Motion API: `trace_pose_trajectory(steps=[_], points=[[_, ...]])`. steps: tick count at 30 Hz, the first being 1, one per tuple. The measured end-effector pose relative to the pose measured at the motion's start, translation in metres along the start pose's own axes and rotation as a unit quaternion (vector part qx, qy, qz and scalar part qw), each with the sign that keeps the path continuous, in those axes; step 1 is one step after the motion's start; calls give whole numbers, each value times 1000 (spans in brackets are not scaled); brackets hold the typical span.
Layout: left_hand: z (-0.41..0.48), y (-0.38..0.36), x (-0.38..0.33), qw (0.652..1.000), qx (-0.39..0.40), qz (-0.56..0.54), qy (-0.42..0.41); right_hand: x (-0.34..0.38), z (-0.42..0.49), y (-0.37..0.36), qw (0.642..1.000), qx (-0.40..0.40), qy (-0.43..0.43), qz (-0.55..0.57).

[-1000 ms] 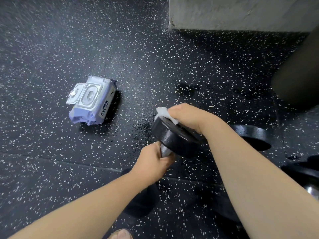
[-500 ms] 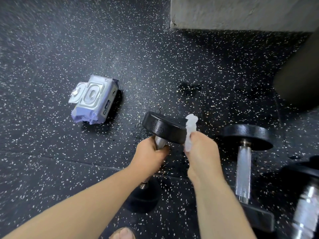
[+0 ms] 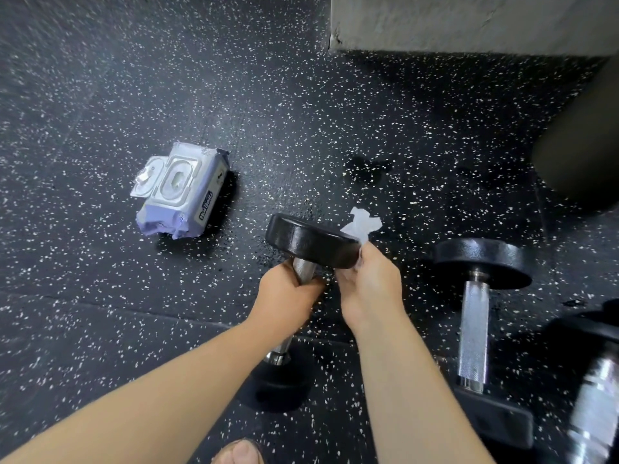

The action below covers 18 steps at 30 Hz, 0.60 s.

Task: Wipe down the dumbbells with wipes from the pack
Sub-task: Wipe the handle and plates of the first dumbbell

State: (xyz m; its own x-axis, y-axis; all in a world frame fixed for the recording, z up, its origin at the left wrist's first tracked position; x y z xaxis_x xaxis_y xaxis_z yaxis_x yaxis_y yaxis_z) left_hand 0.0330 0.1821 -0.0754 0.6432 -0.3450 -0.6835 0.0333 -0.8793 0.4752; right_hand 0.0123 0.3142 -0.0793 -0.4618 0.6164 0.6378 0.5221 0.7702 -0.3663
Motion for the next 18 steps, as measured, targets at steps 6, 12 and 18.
trace_pose_trajectory(steps=[6,12,18], points=[[-4,1,-2,999,17,-39,-3,11,-56,-14,968,-3,201,-149],[1,0,1,1000,0,-3,-12,-4,-11,-8,999,-29,-10,37],[8,-4,10,1000,12,-10,14,10,6,-10,997,35,13,-70]])
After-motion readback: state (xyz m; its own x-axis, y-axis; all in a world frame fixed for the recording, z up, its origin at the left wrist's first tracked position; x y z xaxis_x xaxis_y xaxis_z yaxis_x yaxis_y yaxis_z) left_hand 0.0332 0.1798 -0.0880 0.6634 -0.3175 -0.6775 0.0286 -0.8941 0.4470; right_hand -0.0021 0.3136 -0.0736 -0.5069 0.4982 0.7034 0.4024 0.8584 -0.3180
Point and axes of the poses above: each hand's wrist, its own z-axis towards the middle knuckle, its own y-axis out of the back of the hand, x = y × z, the point moved 9 cm from there along z, towards the middle knuckle, and after that the axes turned 7 degrees about y, right-handed, at the moved point
